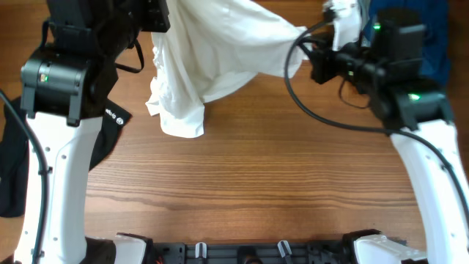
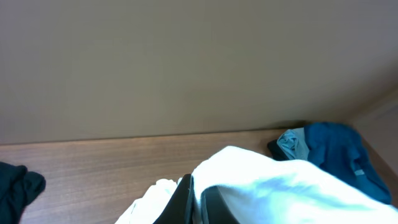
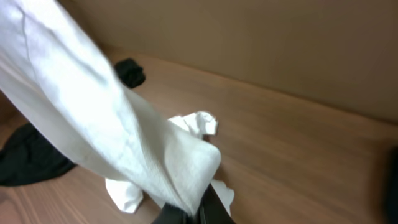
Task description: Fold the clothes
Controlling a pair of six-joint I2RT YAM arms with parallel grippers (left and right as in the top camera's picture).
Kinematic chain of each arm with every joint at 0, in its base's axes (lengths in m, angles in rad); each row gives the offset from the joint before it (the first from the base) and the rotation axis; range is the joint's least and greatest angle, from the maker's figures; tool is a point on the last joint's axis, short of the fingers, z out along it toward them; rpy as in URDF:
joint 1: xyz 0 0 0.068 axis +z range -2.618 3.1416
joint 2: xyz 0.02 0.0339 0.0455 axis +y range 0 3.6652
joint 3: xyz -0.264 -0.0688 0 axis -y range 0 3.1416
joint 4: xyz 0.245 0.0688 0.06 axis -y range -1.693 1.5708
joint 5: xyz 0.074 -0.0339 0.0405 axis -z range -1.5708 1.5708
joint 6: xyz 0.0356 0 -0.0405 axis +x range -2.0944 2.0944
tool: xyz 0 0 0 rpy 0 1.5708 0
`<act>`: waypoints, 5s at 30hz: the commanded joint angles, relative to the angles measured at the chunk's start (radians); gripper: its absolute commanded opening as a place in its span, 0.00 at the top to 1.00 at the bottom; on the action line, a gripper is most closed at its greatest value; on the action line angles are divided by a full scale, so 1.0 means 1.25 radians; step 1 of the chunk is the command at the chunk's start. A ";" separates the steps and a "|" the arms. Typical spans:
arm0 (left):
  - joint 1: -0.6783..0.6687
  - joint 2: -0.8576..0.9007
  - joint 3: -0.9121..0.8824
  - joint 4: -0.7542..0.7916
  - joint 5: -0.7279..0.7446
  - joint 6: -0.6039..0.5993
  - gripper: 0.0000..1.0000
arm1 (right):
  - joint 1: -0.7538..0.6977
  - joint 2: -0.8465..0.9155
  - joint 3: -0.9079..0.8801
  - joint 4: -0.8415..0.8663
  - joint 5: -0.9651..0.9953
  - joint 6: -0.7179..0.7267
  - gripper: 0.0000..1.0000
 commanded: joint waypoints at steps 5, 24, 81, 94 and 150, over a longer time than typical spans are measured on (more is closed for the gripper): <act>-0.024 -0.184 0.005 -0.020 -0.007 0.016 0.96 | -0.041 -0.095 0.165 -0.141 0.059 -0.045 0.96; -0.025 -0.383 0.006 -0.052 -0.054 0.058 0.96 | -0.041 -0.312 0.338 -0.256 0.365 -0.051 0.96; 0.240 0.296 0.004 -0.290 0.033 0.082 0.00 | 0.042 0.323 0.107 -0.691 0.222 0.274 0.04; 0.195 0.305 0.004 -0.241 0.032 0.082 0.00 | 0.289 0.024 -0.498 -0.341 0.245 0.444 0.50; -0.027 0.641 0.004 0.034 0.056 0.266 0.01 | -0.025 0.186 -0.229 -0.153 0.347 0.269 0.96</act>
